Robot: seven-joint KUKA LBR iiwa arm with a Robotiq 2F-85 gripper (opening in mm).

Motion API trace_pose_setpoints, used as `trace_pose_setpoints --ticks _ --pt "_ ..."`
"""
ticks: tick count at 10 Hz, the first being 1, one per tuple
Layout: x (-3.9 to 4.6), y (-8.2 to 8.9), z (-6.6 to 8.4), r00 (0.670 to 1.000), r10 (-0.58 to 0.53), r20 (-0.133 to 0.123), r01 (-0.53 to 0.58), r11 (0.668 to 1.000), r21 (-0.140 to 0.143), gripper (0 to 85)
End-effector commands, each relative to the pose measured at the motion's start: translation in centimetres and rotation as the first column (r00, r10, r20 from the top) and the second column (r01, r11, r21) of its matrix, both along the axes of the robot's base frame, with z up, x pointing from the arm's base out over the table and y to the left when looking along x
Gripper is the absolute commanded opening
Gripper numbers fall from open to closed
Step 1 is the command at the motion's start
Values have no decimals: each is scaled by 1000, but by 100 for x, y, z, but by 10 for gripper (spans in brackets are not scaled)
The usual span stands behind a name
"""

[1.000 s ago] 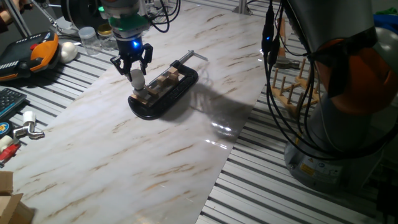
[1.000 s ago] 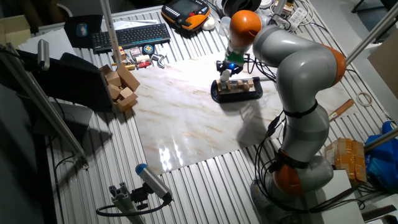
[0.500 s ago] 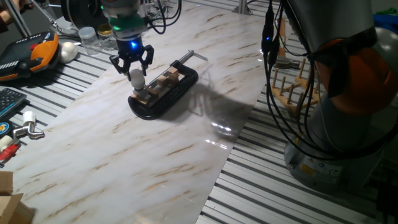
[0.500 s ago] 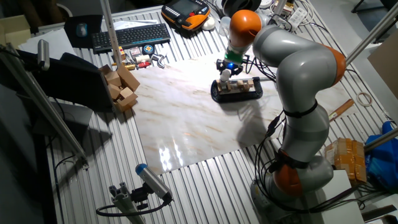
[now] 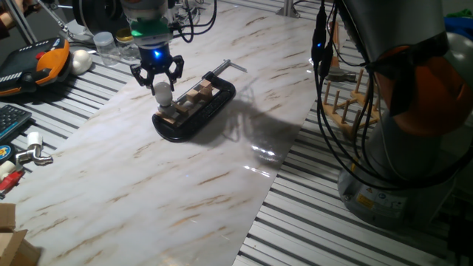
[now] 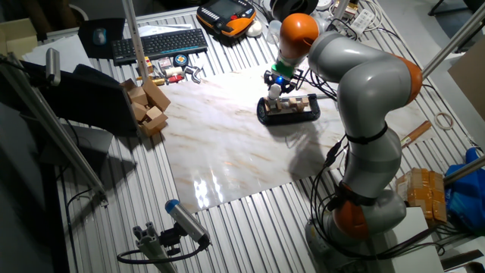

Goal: Install the light bulb by rotating it

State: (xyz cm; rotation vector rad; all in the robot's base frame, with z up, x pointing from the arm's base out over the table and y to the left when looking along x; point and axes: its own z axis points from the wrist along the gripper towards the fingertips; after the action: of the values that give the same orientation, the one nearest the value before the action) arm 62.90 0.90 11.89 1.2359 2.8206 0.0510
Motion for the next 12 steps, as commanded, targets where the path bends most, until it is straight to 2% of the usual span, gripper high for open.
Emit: trace_pose_setpoints --ticks 1,4,7,10,12 --pt "-1 0 2 997 -80 1 80 997 0 0" --pt "-3 -3 -3 983 -183 8 183 983 8 0" --pt "-4 -3 -5 952 -306 17 306 952 21 0" --pt "-5 -4 -7 908 -418 28 418 908 32 0" --pt "-5 -7 -13 864 -503 28 501 864 46 0"
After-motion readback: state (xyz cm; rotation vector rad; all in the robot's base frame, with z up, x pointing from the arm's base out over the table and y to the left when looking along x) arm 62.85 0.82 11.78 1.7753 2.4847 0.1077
